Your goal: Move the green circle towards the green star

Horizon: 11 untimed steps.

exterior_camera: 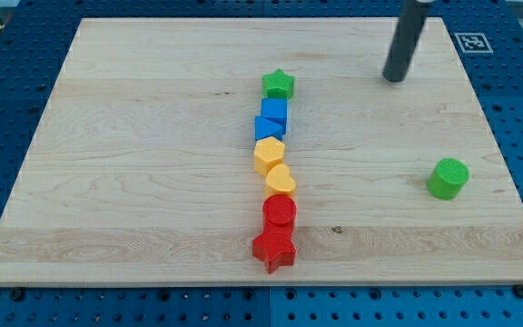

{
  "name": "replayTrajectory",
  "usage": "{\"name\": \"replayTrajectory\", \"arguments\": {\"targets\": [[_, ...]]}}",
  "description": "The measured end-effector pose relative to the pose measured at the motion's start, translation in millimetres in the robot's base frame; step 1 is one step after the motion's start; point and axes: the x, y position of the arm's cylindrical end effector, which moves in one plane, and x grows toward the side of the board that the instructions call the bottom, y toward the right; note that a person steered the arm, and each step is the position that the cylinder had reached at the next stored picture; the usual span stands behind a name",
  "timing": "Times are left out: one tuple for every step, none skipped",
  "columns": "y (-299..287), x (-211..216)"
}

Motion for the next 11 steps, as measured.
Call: {"name": "replayTrajectory", "arguments": {"targets": [[33.8, 31.6], [68.4, 68.1], [90.2, 109.2], [99.0, 146.8], [98.9, 176.8], [93.0, 206.7], [75.9, 224.3], [54.4, 227.5], [30.7, 226.3], [12.6, 215.3], [2.2, 194.2]]}}
